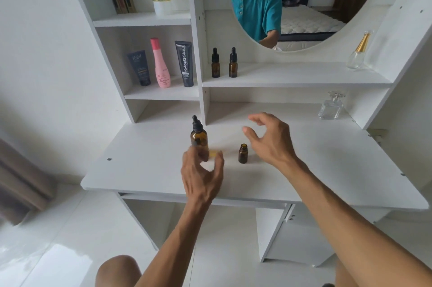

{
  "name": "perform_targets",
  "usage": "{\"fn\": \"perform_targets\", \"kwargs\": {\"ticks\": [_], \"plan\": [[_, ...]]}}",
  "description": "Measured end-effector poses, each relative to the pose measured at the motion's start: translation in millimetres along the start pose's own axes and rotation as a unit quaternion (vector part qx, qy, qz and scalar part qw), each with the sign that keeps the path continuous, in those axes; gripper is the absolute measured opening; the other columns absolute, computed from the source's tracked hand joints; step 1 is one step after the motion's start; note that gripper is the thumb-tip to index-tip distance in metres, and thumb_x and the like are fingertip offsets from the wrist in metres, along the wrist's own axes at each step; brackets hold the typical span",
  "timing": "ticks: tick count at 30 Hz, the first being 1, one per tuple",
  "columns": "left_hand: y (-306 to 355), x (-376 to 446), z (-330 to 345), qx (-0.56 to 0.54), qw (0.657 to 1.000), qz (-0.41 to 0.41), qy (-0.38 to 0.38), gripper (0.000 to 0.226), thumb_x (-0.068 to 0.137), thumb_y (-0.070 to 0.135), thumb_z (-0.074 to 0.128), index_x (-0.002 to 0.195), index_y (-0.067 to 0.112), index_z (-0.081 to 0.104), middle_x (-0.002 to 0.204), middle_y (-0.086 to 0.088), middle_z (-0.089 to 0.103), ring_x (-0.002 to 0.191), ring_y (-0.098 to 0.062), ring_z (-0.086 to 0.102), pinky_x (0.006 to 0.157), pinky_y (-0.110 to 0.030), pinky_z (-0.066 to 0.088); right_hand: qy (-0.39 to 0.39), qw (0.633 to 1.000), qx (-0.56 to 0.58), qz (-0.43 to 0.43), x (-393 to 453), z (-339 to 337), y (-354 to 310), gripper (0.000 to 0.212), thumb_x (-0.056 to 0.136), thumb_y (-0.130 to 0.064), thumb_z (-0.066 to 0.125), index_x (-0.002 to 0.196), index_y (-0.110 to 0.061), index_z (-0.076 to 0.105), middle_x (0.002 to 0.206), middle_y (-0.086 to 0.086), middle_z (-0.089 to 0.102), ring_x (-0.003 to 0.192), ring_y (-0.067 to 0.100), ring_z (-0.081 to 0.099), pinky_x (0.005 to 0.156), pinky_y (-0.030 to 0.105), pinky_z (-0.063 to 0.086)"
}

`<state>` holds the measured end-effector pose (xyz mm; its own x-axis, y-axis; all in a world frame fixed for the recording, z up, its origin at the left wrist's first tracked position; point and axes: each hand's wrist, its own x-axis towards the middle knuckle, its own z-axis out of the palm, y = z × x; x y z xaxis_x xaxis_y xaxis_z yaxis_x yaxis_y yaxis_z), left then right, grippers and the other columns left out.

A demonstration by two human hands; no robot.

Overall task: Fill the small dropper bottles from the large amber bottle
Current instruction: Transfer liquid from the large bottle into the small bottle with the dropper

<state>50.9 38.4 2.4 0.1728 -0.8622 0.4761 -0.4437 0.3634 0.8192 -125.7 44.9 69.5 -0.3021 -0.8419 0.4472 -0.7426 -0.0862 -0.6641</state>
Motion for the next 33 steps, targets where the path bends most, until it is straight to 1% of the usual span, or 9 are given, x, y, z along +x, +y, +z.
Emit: {"fn": "perform_targets", "kwargs": {"ticks": [4, 6, 9, 12, 14, 16, 21, 28, 33], "plan": [[-1, 17, -5, 0.005, 0.994, -0.089, 0.069, 0.05, 0.077, 0.033, 0.081, 0.11, 0.013, 0.049, 0.099, 0.001, 0.049, 0.094, -0.023, 0.05, 0.08, -0.039, 0.045, -0.052, 0.996, 0.061, -0.025, 12, 18, -44, 0.031, 0.086, -0.029, 0.074, 0.114, -0.016, 0.069, 0.105, -0.003, 0.073, 0.093, 0.007, 0.066, 0.074, -0.004, 0.037], [-6, 25, -3, -0.005, 0.995, -0.098, 0.033, 0.066, 0.076, 0.037, 0.082, 0.126, 0.013, 0.047, 0.113, 0.0, 0.048, 0.105, -0.02, 0.049, 0.087, -0.035, 0.045, -0.084, 0.993, 0.072, -0.036, 17, 29, -59, 0.037, 0.086, -0.032, 0.074, 0.119, -0.016, 0.067, 0.109, -0.001, 0.073, 0.094, 0.008, 0.067, 0.077, 0.001, 0.042], [-13, 34, 3, -0.034, 0.993, -0.107, -0.038, 0.077, 0.079, 0.038, 0.081, 0.14, 0.015, 0.042, 0.129, 0.0, 0.051, 0.113, -0.015, 0.054, 0.093, -0.034, 0.048, -0.134, 0.988, 0.065, -0.04, 23, 44, -72, 0.048, 0.087, -0.034, 0.074, 0.13, -0.017, 0.061, 0.12, 0.002, 0.07, 0.102, 0.011, 0.067, 0.089, 0.018, 0.05], [-15, 37, 9, -0.052, 0.993, -0.093, -0.057, 0.06, 0.084, 0.033, 0.078, 0.133, 0.018, 0.048, 0.123, 0.002, 0.061, 0.107, -0.013, 0.062, 0.088, -0.024, 0.049, -0.166, 0.984, 0.064, -0.025, 27, 55, -74, 0.05, 0.087, -0.034, 0.074, 0.132, -0.017, 0.06, 0.122, 0.004, 0.07, 0.104, 0.013, 0.066, 0.091, 0.021, 0.05], [-14, 37, 10, -0.068, 0.991, -0.097, -0.063, 0.048, 0.088, 0.027, 0.075, 0.129, 0.02, 0.051, 0.116, 0.004, 0.064, 0.1, -0.009, 0.062, 0.08, -0.009, 0.043, -0.171, 0.982, 0.074, -0.013, 29, 59, -74, 0.045, 0.087, -0.032, 0.074, 0.128, -0.017, 0.063, 0.118, 0.004, 0.071, 0.103, 0.012, 0.067, 0.087, 0.018, 0.048], [-15, 36, 10, -0.075, 0.99, -0.099, -0.062, 0.044, 0.091, 0.023, 0.072, 0.13, 0.019, 0.052, 0.117, 0.003, 0.065, 0.097, -0.006, 0.059, 0.078, -0.006, 0.041, -0.168, 0.982, 0.081, -0.006, 31, 61, -73, 0.036, 0.088, -0.028, 0.073, 0.121, -0.015, 0.067, 0.112, 0.003, 0.073, 0.1, 0.01, 0.068, 0.084, 0.016, 0.047], [-20, 33, 11, -0.076, 0.991, -0.087, -0.063, 0.044, 0.093, 0.023, 0.069, 0.132, 0.02, 0.051, 0.119, 0.003, 0.063, 0.104, -0.012, 0.06, 0.088, -0.023, 0.045, -0.158, 0.983, 0.091, -0.017, 33, 63, -73, 0.016, 0.088, -0.023, 0.072, 0.101, -0.013, 0.072, 0.097, -0.001, 0.074, 0.088, 0.008, 0.067, 0.078, 0.016, 0.048], [-24, 34, 13, -0.079, 0.992, -0.075, -0.068, 0.04, 0.092, 0.027, 0.07, 0.128, 0.026, 0.052, 0.116, 0.008, 0.063, 0.101, -0.01, 0.06, 0.087, -0.024, 0.045, -0.115, 0.978, 0.174, -0.03, 41, 58, -78, 0.015, 0.089, -0.014, 0.068, 0.104, -0.016, 0.069, 0.091, -0.002, 0.07, 0.082, 0.013, 0.072, 0.083, 0.038, 0.06], [-24, 33, 13, -0.079, 0.992, -0.077, -0.067, 0.042, 0.091, 0.026, 0.07, 0.129, 0.027, 0.052, 0.117, 0.008, 0.063, 0.102, -0.01, 0.058, 0.086, -0.02, 0.042, -0.107, 0.964, 0.24, -0.029, 47, 52, -90, 0.011, 0.094, -0.02, 0.066, 0.101, -0.013, 0.07, 0.089, -0.001, 0.073, 0.081, 0.012, 0.073, 0.075, 0.033, 0.062]]}}
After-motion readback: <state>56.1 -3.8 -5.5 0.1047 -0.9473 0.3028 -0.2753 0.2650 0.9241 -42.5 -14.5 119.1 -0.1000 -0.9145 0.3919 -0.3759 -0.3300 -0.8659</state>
